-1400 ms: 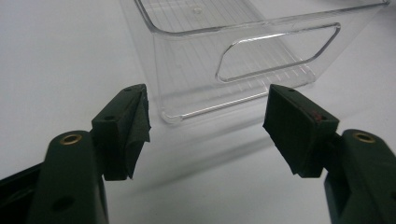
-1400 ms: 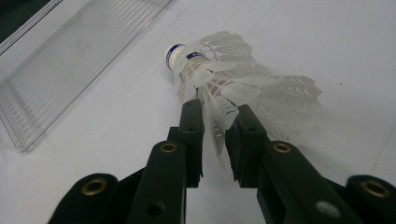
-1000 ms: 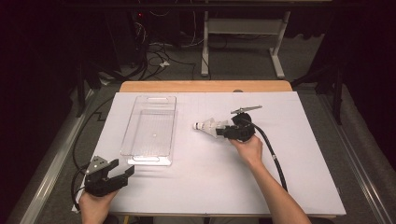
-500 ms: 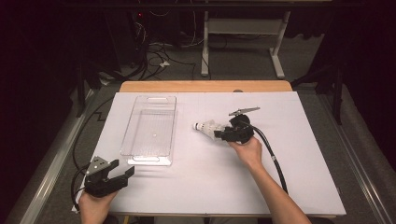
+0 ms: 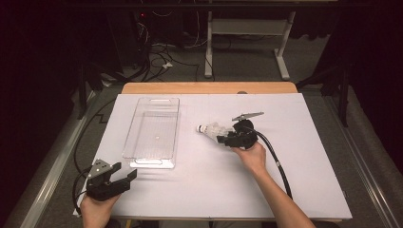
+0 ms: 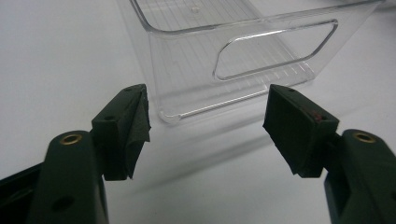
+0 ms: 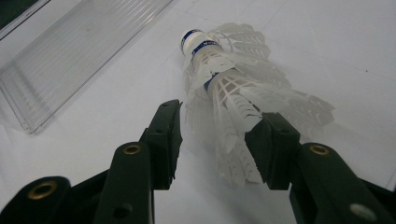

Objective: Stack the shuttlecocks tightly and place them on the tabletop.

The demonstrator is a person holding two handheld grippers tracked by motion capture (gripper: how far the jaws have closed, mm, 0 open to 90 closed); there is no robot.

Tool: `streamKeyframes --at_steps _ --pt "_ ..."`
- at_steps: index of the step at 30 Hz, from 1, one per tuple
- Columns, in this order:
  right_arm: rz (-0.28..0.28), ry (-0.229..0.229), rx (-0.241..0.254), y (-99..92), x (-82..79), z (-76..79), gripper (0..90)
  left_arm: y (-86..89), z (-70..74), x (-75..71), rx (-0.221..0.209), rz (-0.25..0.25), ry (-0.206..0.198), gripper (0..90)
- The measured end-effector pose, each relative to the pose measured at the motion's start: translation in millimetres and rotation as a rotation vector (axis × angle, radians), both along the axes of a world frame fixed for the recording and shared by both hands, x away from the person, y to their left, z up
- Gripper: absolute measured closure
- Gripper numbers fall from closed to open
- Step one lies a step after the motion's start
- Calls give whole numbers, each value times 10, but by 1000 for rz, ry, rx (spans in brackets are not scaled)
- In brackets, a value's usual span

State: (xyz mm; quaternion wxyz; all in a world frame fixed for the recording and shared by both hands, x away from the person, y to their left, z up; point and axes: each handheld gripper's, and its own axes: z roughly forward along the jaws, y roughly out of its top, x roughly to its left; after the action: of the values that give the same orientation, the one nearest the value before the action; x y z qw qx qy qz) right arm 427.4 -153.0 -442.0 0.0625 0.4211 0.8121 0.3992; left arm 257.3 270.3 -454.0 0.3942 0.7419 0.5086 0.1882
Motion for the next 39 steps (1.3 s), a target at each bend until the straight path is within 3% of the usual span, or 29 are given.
streamKeyframes --at_steps 15,21,39 --pt "7 -14 -15 102 -12 -26 557 -1 -1 -1 -1 0 -1 322" --pt "0 -40 -14 151 5 -9 563 6 2 -11 -3 4 -1 322" --pt "4 -30 -30 256 72 -64 573 19 -1 -13 -8 4 0 322"
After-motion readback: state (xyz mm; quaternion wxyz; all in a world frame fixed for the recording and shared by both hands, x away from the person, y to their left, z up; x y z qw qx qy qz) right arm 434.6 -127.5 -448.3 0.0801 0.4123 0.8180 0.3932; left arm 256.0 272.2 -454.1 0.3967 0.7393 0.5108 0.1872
